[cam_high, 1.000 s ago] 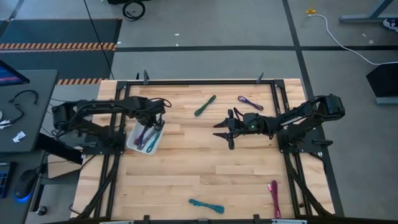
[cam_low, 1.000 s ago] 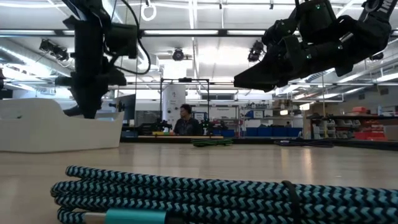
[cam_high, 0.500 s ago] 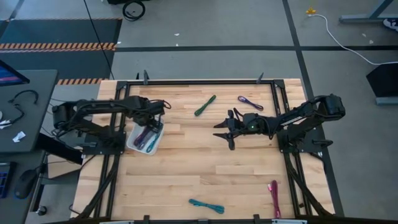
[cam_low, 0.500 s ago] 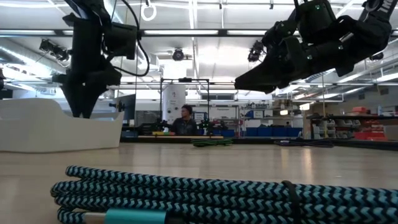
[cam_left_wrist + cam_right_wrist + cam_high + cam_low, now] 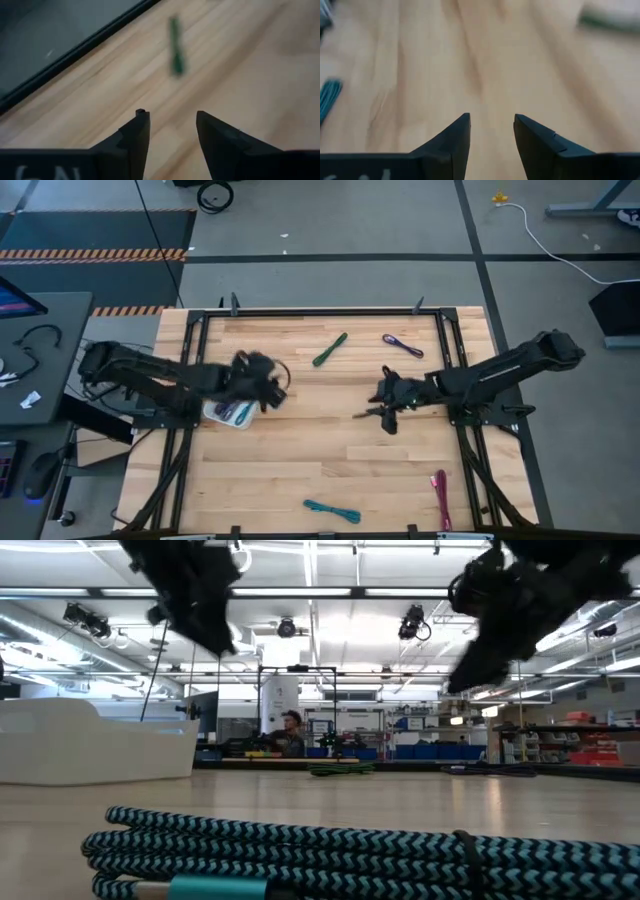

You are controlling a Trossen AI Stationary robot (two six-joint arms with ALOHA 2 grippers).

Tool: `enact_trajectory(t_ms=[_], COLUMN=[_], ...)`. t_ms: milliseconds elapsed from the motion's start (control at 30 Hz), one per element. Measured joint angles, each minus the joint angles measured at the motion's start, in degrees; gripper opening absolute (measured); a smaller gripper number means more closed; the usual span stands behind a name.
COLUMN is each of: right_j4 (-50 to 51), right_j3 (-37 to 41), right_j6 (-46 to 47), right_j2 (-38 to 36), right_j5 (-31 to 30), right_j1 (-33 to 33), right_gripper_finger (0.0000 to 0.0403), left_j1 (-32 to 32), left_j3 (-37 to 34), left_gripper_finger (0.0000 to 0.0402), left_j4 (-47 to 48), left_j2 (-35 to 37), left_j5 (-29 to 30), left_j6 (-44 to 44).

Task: Pick and place USB-C Cables
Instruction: Put the pink charger cable into the white bin

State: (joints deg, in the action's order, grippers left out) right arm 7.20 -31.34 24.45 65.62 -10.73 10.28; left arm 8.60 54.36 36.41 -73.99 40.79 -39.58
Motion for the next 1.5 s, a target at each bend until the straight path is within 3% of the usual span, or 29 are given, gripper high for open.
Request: enact_trajectory(t_ms=[100,267,567,767,900,1033,1267,1400,1500], right_j4=[15.3,27.7,26.5,24.1,21.0,19.2,16.5,23.5,28.9], right_j3=[-5.3,-10.5,-10.8,-10.8,-10.8,-10.7,-10.8,-14.2,-17.3], right_j6=[11.8,32.0,77.6,98.0,102.3,103.0,89.6,82.7,80.6], right_j2=[0.0,3.5,9.7,14.5,18.9,22.6,23.3,23.5,24.8], right_j5=[0.0,1.1,8.7,2.7,0.3,5.9,15.9,25.0,27.3], right_j1=[5.5,17.1,43.9,57.6,59.4,56.6,50.3,46.0,44.8], right_gripper_finger=[0.0147,0.0126,0.0101,0.0101,0.0112,0.0141,0.0205,0.0211,0.0204], left_j1=[5.4,10.6,14.4,15.8,16.5,17.0,17.1,17.1,17.1], left_j3=[-2.1,-4.4,-4.6,-4.4,-4.5,-4.5,-4.5,-4.5,-4.5], left_gripper_finger=[0.0165,0.0164,0.0164,0.0164,0.0164,0.0164,0.0164,0.0164,0.0165], left_j4=[-12.5,-29.7,-41.9,-48.2,-49.4,-50.1,-50.9,-51.0,-51.0], left_j2=[-1.8,-6.1,-16.8,-21.8,-22.9,-22.9,-22.9,-22.9,-22.9], left_j5=[4.0,6.0,5.6,5.4,5.3,5.3,5.2,5.2,5.2], left_j6=[3.1,8.1,9.2,9.0,8.8,8.8,8.8,8.8,8.8])
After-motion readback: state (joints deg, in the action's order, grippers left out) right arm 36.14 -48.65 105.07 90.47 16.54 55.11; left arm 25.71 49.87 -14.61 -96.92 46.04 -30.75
